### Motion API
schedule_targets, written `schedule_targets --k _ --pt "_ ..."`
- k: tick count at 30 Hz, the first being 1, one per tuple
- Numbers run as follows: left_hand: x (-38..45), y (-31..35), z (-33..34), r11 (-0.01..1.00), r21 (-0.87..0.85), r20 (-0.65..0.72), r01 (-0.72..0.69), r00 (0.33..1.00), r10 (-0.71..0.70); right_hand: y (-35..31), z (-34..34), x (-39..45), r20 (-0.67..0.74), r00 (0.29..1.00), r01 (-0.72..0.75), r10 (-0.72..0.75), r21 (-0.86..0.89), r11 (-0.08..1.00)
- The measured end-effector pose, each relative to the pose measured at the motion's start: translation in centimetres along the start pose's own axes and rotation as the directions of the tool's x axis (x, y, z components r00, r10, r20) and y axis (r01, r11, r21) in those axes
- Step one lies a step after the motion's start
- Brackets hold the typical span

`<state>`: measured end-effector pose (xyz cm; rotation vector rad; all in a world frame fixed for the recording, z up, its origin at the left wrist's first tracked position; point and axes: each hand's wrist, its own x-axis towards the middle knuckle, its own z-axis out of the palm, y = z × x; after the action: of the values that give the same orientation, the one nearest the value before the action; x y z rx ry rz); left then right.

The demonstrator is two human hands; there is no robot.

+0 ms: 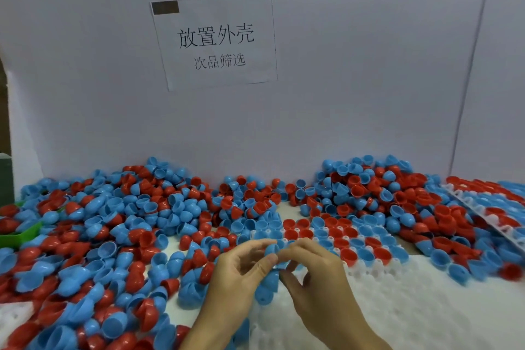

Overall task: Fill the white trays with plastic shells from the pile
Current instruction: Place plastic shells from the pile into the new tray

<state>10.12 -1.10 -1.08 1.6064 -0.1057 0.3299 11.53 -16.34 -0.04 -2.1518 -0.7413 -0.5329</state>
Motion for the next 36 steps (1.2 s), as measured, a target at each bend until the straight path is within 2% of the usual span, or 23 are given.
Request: schedule_targets --k 6,12,15,17,19,22,28,33,36 --pt "-0.2 0.6 0.2 0.999 -0.026 0.023 0.045 0.999 -0.045 0.4 0.1 0.0 0.002 1.0 0.025 -0.025 0.047 0.999" --pt "-0.4 0.8 0.7 0.998 0.009 0.023 0.054 0.998 -0.055 0.6 0.3 0.3 -0.053 0.994 -0.083 0.093 0.166 0.983" --pt "-0.4 0.9 0.8 0.995 -0.045 0.004 0.086 0.996 -0.086 0.7 -0.7 0.7 -0.067 0.985 -0.141 0.158 0.209 0.968" --pt "-0.2 0.9 0.4 0.995 -0.053 -0.098 0.09 0.991 -0.095 1.2 -1.7 1.0 -0.052 0.978 -0.193 0.203 0.151 0.969" --pt "0.0 0.8 -0.2 0.997 0.023 -0.216 0.079 0.974 -0.073 1.8 -2.7 1.2 0.017 0.968 -0.251 0.251 0.027 0.968" --pt "0.2 0.5 -0.9 0.984 0.16 -0.27 0.076 0.962 -0.03 2.0 -2.8 1.2 0.147 0.959 -0.224 0.241 -0.125 0.967" --pt "-0.1 0.4 -0.8 0.879 0.477 -0.185 0.009 0.979 0.09 0.4 -0.5 0.8 0.294 0.939 -0.07 0.178 -0.344 0.937" --pt "-0.2 0.3 -1.0 0.754 0.655 -0.045 -0.049 0.993 0.104 -0.8 0.1 1.7 0.365 0.899 -0.038 0.241 -0.484 0.874" --pt "-0.2 0.2 -1.0 0.715 0.696 0.006 -0.063 0.997 0.082 -1.3 0.0 2.4 0.372 0.874 -0.052 0.312 -0.568 0.822"
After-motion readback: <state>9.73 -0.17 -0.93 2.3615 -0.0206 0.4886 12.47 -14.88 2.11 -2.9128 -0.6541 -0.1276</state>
